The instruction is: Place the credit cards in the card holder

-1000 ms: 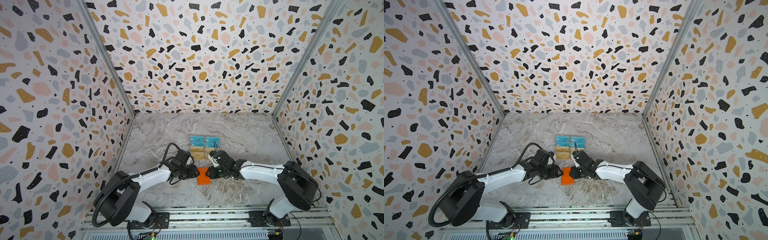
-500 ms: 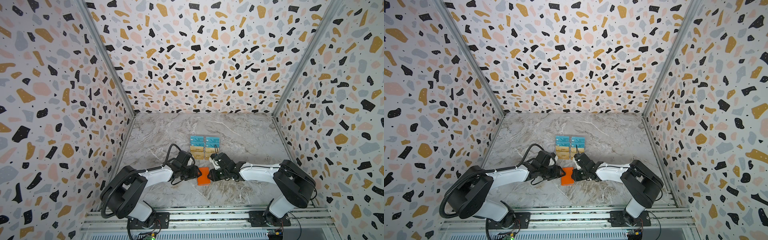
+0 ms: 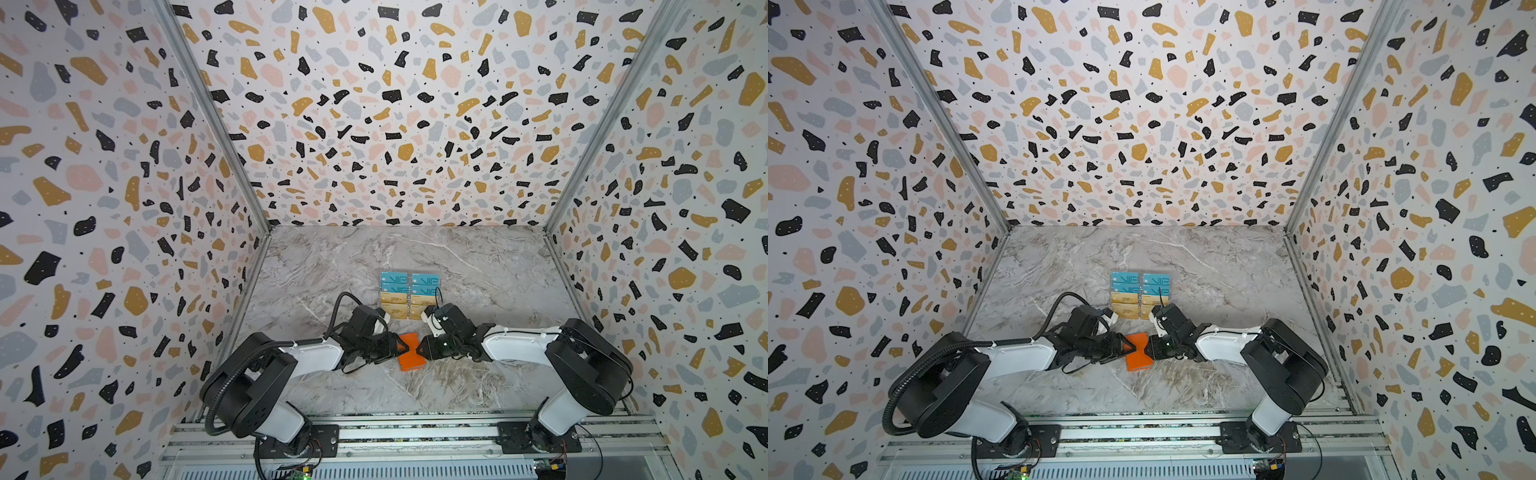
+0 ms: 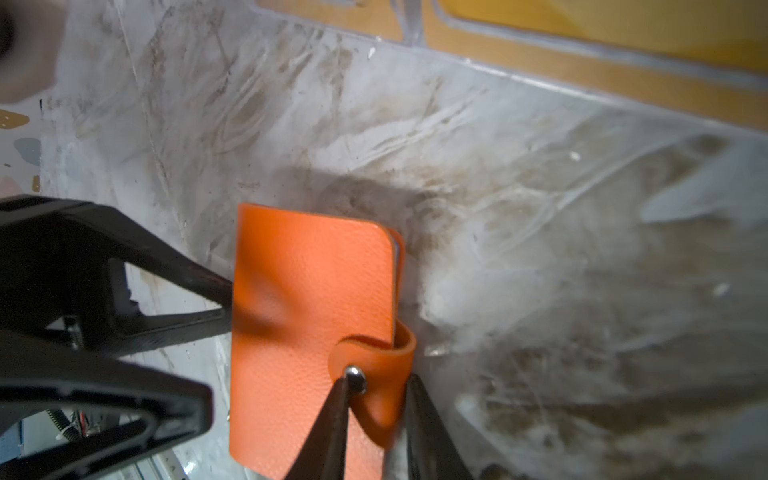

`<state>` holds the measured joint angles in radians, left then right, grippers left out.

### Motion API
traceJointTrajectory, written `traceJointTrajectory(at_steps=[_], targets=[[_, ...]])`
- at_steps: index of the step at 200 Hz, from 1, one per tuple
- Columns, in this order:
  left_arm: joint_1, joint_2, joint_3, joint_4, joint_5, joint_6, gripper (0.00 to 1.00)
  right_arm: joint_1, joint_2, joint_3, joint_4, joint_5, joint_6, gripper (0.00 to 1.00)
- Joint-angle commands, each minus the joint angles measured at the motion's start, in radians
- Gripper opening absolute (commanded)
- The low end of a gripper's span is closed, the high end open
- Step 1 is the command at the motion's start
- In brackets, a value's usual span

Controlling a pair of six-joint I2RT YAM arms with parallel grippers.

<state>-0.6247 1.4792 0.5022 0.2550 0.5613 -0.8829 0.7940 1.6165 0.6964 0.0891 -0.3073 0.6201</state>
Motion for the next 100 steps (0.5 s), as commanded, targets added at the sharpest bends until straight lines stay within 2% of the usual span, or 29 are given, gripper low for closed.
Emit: traceJointTrajectory(at_steps=[1,51,100], targets=[[-0.006,-0.045,-0.008,0.160,0.065,-0.048,0.52,-0.001,0.022,-0.031,-0.057,0.008,0.002,0.26],[-0.005,0.012,-0.027,0.211,0.031,-0.050,0.50,-0.016,0.012,-0.050,-0.019,-0.040,0.016,0.25],[-0.006,0.064,0.010,0.134,-0.011,0.022,0.43,-0.023,-0.015,-0.055,-0.021,-0.047,0.020,0.25]])
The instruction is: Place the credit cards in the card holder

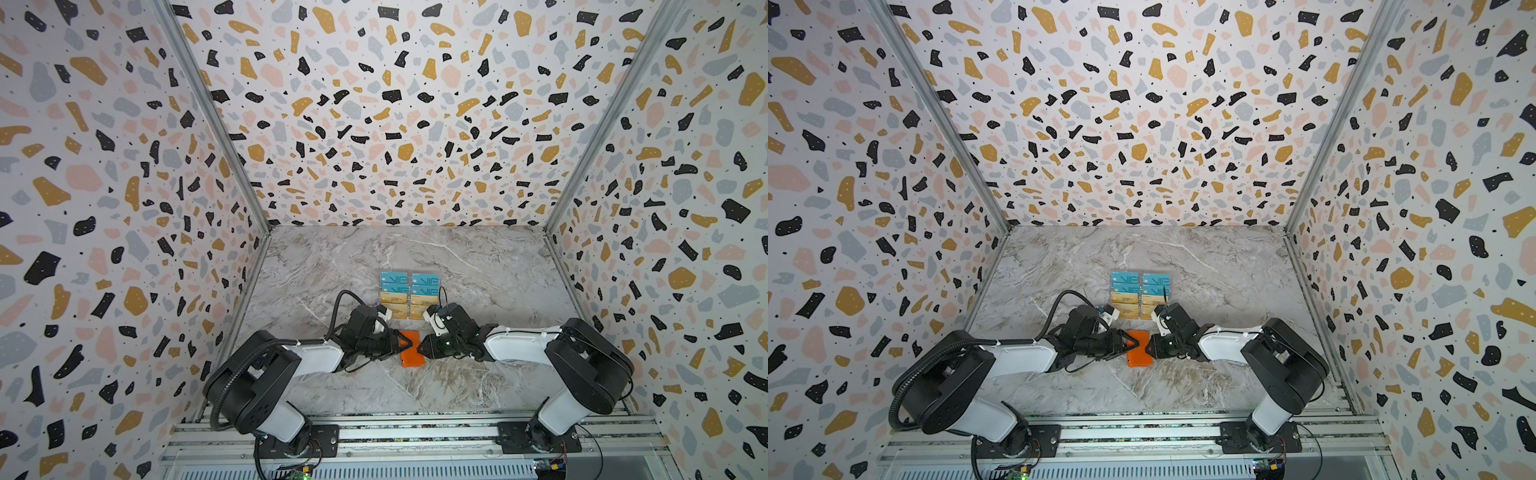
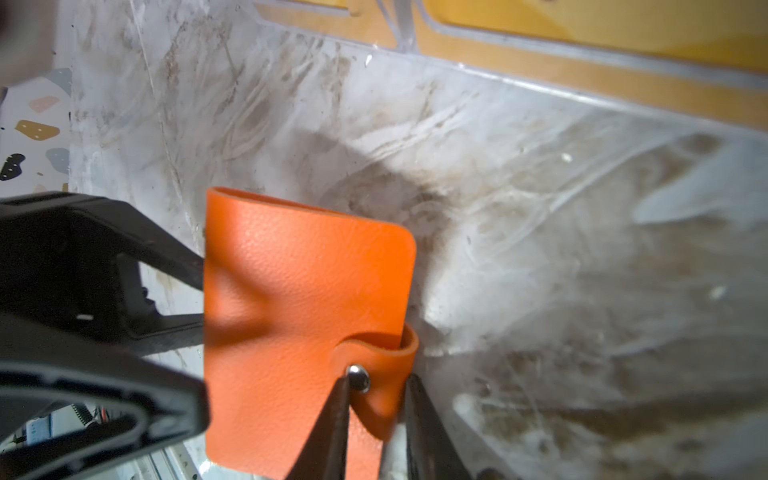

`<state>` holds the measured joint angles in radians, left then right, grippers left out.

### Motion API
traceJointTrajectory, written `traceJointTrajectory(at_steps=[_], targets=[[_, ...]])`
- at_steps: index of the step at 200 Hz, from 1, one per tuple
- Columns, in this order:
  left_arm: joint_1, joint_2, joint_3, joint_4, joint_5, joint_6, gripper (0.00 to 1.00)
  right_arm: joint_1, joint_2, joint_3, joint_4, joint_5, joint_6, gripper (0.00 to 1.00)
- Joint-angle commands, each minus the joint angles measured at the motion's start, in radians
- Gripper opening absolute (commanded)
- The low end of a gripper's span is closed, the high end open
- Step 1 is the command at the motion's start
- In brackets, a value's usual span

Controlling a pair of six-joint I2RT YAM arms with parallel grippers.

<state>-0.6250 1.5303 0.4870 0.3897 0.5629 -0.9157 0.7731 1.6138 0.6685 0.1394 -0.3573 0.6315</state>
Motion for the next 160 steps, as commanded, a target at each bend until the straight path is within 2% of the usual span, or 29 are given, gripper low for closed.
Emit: traceJointTrajectory(at_steps=[1,32,47,75,105,134,160], targets=[[-0.005,0.014,0.026,-0.001,-0.012,0.056,0.42,-0.003,-0.011,-0.027,-0.072,0.002,0.008,0.25],[-0.005,0.014,0.036,0.004,-0.028,0.047,0.29,-0.003,-0.022,-0.020,-0.066,-0.009,0.010,0.25],[-0.005,0.010,0.036,0.016,-0.037,0.038,0.17,-0.003,-0.033,-0.011,-0.063,-0.014,0.010,0.25],[-0.005,-0.036,0.044,-0.014,-0.083,0.000,0.02,-0.007,-0.076,0.025,-0.095,-0.018,-0.013,0.29],[-0.014,-0.110,0.125,-0.227,-0.172,0.072,0.00,-0.030,-0.177,0.109,-0.205,0.055,-0.057,0.34],[-0.037,-0.134,0.231,-0.434,-0.271,0.128,0.00,-0.027,-0.195,0.207,-0.308,0.076,-0.057,0.35],[-0.065,-0.130,0.303,-0.501,-0.314,0.127,0.00,0.013,-0.176,0.278,-0.357,0.122,-0.050,0.39]])
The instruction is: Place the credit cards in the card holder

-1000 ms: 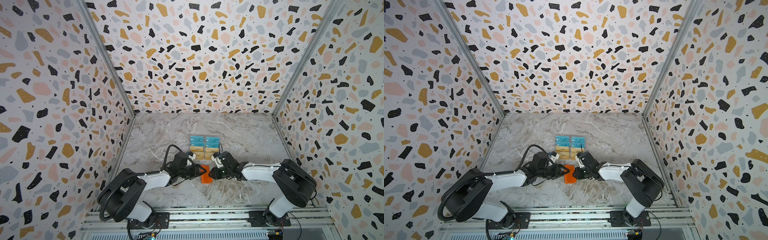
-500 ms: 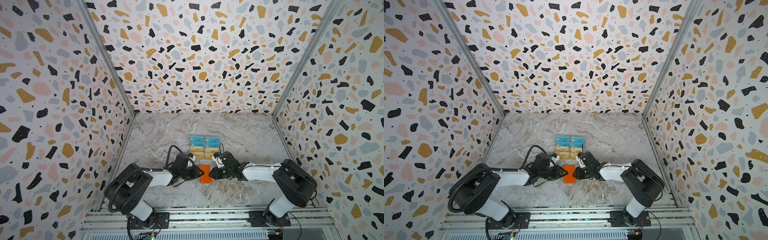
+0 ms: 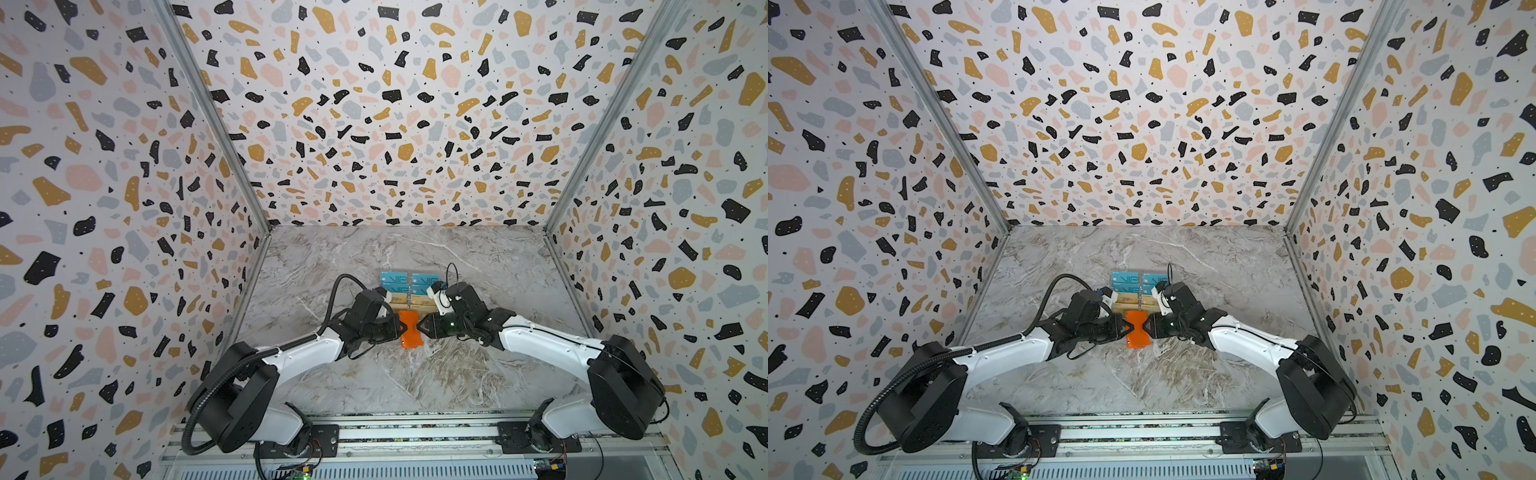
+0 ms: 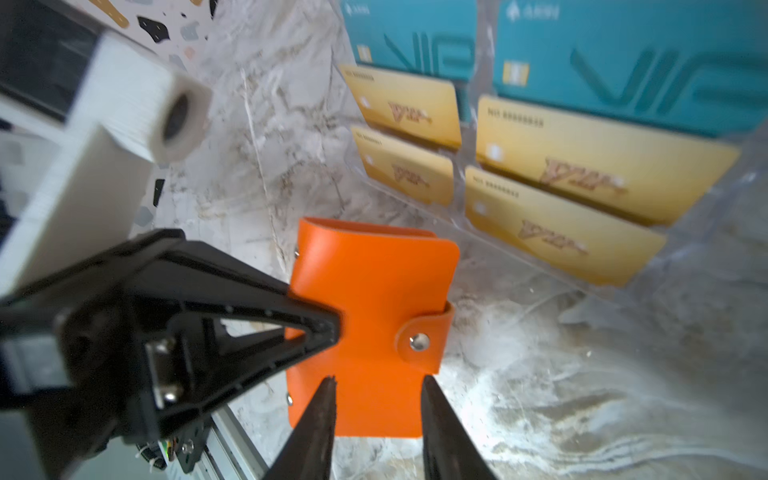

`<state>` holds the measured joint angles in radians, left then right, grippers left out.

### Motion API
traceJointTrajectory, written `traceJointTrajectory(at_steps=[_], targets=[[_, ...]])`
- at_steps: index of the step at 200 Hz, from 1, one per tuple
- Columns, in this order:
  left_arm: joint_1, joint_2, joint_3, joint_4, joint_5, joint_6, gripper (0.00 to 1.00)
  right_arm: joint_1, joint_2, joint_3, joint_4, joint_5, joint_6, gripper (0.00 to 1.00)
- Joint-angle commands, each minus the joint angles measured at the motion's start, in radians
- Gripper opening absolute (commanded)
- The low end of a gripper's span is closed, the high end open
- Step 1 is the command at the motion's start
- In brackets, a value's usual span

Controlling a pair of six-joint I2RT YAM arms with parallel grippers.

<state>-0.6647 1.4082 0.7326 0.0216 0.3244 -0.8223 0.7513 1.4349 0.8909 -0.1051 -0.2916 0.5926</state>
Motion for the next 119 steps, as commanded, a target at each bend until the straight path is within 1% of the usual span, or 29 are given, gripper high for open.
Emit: traceJointTrajectory(at_steps=[1,25,49,94,119], targets=[[-0.026,-0.008,0.058,-0.134,-0.077,0.034,0.00,0.036,0.005,0.058,-0.113,0.059,-0.011,0.39],[-0.048,-0.014,0.099,-0.130,-0.088,0.012,0.00,0.066,0.043,0.097,-0.142,0.090,-0.011,0.40],[-0.061,-0.014,0.124,-0.125,-0.078,0.010,0.00,0.079,0.066,0.093,-0.138,0.130,-0.006,0.40],[-0.079,-0.017,0.123,-0.084,-0.036,0.010,0.00,0.082,0.111,0.089,-0.137,0.214,-0.034,0.36],[-0.082,-0.018,0.135,-0.096,-0.034,0.021,0.00,0.082,0.136,0.106,-0.146,0.217,-0.055,0.33]])
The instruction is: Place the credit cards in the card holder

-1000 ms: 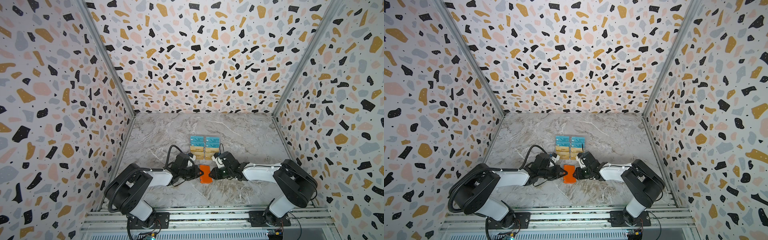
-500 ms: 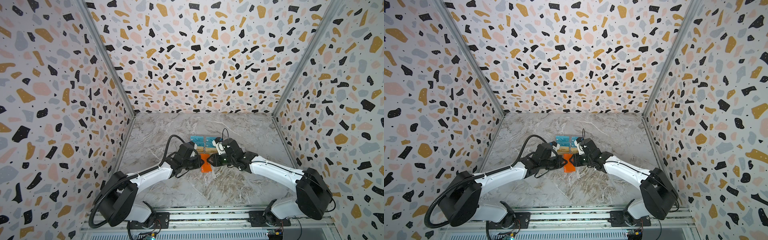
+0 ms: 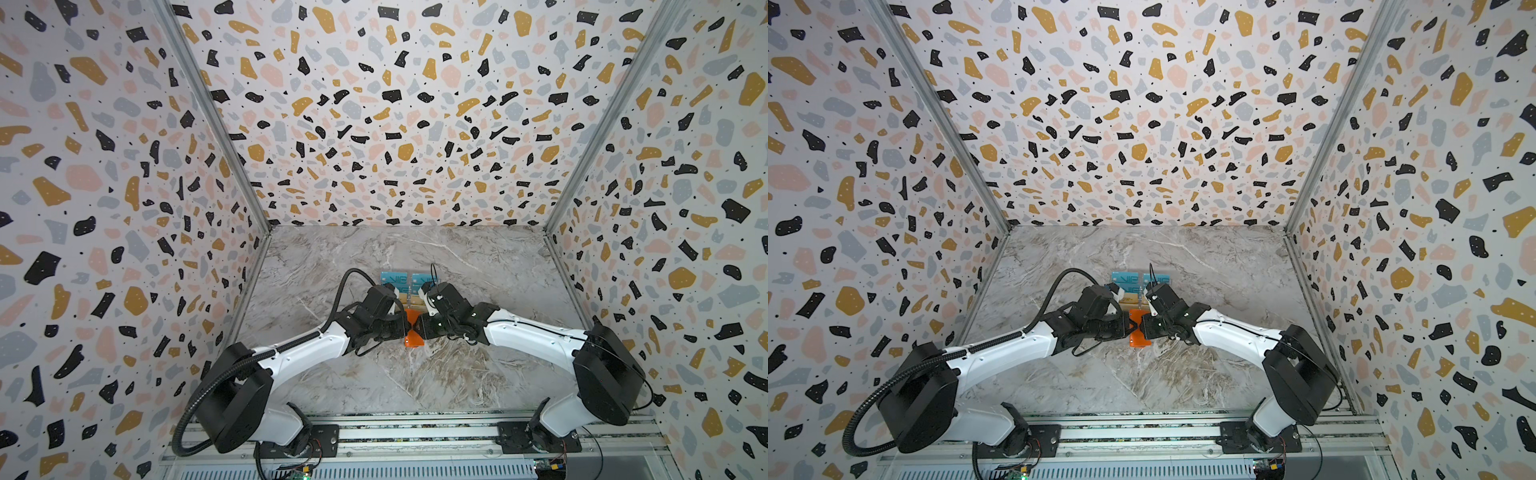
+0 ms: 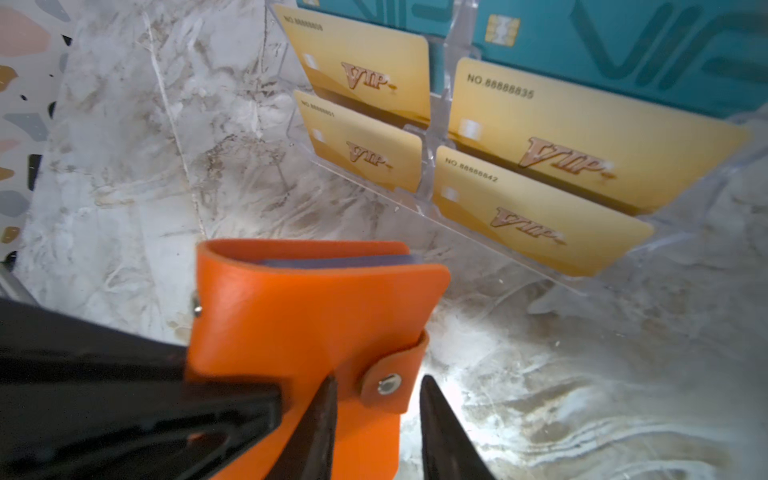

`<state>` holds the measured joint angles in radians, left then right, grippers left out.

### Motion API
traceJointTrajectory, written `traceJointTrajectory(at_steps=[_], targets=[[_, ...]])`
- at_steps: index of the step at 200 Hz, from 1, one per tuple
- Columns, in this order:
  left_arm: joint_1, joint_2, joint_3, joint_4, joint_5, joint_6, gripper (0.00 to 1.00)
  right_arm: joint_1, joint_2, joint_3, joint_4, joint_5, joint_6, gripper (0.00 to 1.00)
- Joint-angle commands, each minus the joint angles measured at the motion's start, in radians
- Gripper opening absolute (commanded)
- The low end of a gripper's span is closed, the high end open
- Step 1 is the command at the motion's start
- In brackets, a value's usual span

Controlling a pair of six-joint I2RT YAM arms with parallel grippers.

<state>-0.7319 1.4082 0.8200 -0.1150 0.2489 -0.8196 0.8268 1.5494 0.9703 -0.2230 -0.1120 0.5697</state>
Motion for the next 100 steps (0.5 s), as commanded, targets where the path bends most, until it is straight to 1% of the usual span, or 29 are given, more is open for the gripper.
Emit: traceJointTrajectory(at_steps=[1,44,70,94,100], targets=[[-0.015,-0.017,0.048,0.040,0.041,0.020,0.00,0.006,0.024,0.027,-0.029,0.037,-0.032,0.33],[-0.015,-0.010,0.063,0.017,0.024,0.035,0.00,0.006,0.050,0.030,-0.059,0.043,-0.052,0.27],[-0.015,-0.008,0.064,0.016,0.024,0.037,0.00,0.006,0.056,0.033,-0.070,0.070,-0.050,0.23],[-0.015,-0.009,0.065,0.011,0.024,0.041,0.00,0.003,0.059,0.030,-0.067,0.072,-0.053,0.17],[-0.015,-0.009,0.065,0.008,0.024,0.042,0.00,0.002,0.060,0.028,-0.065,0.066,-0.052,0.14]])
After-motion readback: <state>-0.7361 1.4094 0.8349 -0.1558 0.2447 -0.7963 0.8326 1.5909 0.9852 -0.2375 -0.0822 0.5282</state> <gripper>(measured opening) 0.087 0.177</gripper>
